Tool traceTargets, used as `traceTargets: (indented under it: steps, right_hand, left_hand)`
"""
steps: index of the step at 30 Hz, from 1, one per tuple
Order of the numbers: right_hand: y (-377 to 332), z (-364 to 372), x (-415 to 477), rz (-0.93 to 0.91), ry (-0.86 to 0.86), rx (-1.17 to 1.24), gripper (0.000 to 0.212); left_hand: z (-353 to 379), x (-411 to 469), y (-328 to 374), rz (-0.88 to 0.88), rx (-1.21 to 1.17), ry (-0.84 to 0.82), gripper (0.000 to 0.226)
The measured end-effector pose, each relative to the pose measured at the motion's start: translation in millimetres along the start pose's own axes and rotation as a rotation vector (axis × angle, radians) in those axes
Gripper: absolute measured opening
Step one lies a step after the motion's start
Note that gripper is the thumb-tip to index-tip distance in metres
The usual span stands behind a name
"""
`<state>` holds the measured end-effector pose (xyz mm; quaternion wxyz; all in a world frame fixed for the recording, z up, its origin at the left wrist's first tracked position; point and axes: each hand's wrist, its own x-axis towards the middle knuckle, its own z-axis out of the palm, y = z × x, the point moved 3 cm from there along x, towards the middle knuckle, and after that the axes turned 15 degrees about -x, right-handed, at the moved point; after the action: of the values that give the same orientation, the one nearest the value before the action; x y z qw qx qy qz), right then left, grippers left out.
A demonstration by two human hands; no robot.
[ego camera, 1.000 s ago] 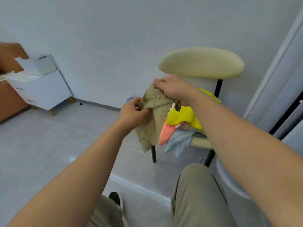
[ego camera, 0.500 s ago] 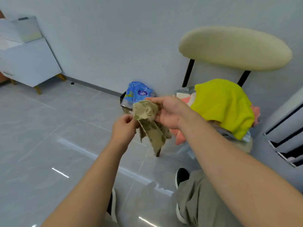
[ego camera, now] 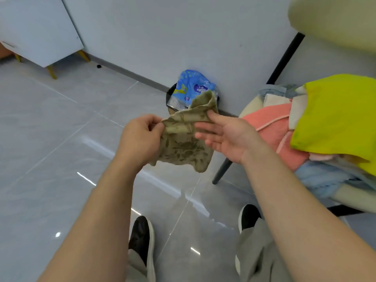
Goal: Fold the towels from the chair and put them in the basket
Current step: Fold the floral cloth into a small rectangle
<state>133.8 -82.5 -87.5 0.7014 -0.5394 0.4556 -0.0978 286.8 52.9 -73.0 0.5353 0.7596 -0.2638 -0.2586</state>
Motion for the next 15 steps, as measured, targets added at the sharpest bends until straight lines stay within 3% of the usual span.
traceTargets:
  steps: [3,9,12,15]
  right_hand:
    - [2.1,0.8,14.6,-0.029,0.121,-0.258,0.029]
    - [9.9,4.5,28.4,-0.102,0.189,-0.282,0.029]
    - [11.5,1.7,28.5,-0.161,0.193,-0.314,0.016]
    - [12.6,-1.5,28.4,-0.193,0.168,-0.357,0.008]
  left_hand:
    - [-8.9,4.4,-2.6,0.05,0.072,0.035,0.019]
    - [-17.6,-1.8,-3.0,0.013,0.151,0.065,0.022]
    - [-20.4,-5.5,1.7,-0.046,-0.013,0.042,0.021]
    - [-17.6,-11.6,10.4,-0.104,-0.132,-0.082,0.006]
